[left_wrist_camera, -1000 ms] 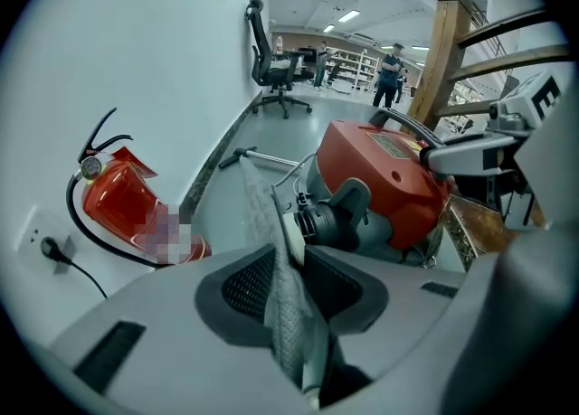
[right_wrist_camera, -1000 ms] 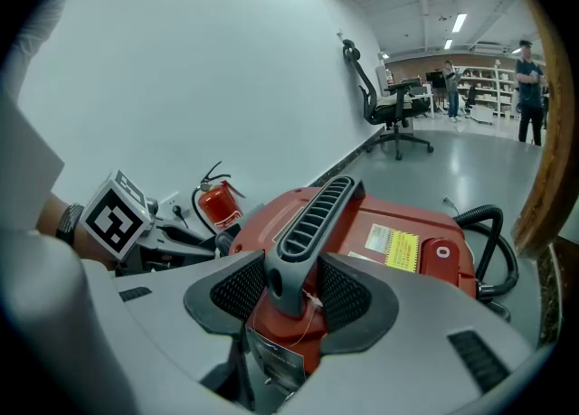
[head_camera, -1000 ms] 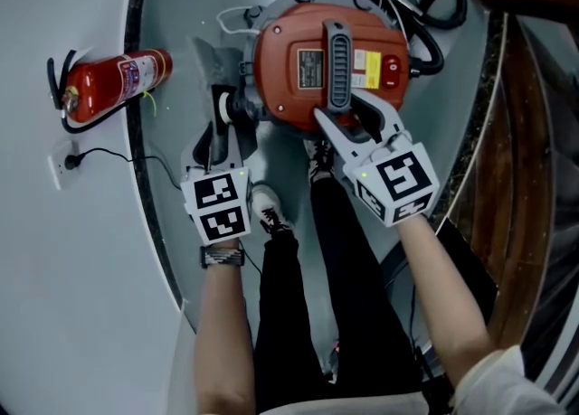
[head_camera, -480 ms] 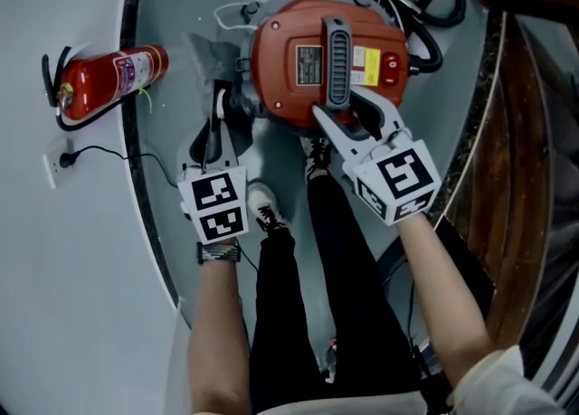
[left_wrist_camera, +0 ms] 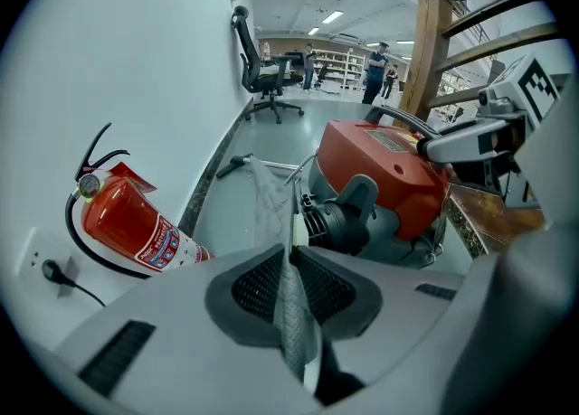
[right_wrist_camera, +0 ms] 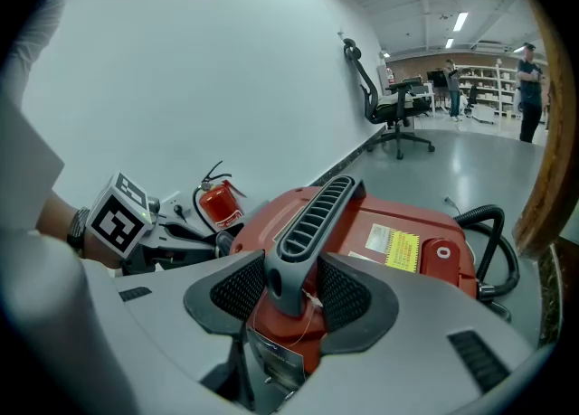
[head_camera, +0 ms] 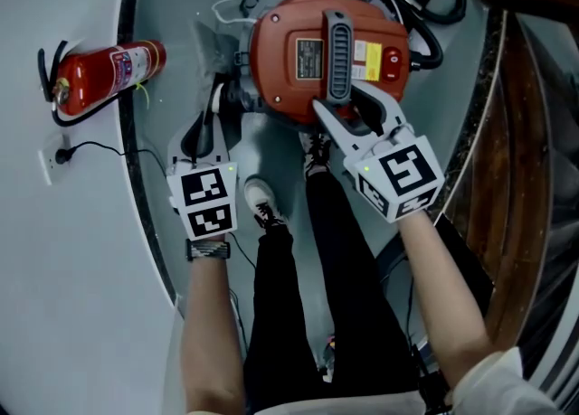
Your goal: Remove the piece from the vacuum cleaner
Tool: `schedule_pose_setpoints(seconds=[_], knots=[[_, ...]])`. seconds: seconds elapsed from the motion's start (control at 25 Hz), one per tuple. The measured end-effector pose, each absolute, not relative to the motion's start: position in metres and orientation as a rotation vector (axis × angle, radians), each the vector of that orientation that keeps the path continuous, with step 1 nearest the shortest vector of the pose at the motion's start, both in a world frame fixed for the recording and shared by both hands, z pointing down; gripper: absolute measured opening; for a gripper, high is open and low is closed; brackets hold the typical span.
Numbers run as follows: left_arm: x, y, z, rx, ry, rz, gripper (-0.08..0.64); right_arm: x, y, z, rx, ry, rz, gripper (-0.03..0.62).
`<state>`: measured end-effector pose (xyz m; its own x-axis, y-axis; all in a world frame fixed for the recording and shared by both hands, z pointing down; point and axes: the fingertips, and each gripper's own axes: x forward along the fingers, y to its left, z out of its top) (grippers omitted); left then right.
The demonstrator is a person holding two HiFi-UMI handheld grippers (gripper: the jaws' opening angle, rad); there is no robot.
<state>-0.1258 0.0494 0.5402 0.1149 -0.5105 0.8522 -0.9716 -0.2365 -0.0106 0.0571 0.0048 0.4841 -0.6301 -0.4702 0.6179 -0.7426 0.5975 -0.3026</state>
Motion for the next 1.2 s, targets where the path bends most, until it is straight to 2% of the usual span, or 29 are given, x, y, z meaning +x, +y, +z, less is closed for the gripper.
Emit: schedule_pose_setpoints(seconds=[1.2], knots=[[-0.1346, 0.0469, 0.541, 1.816, -1.431, 0.983, 0.048, 0.0569, 0.0044, 0.4838, 0.973, -2.353, 0.762, 0.19]])
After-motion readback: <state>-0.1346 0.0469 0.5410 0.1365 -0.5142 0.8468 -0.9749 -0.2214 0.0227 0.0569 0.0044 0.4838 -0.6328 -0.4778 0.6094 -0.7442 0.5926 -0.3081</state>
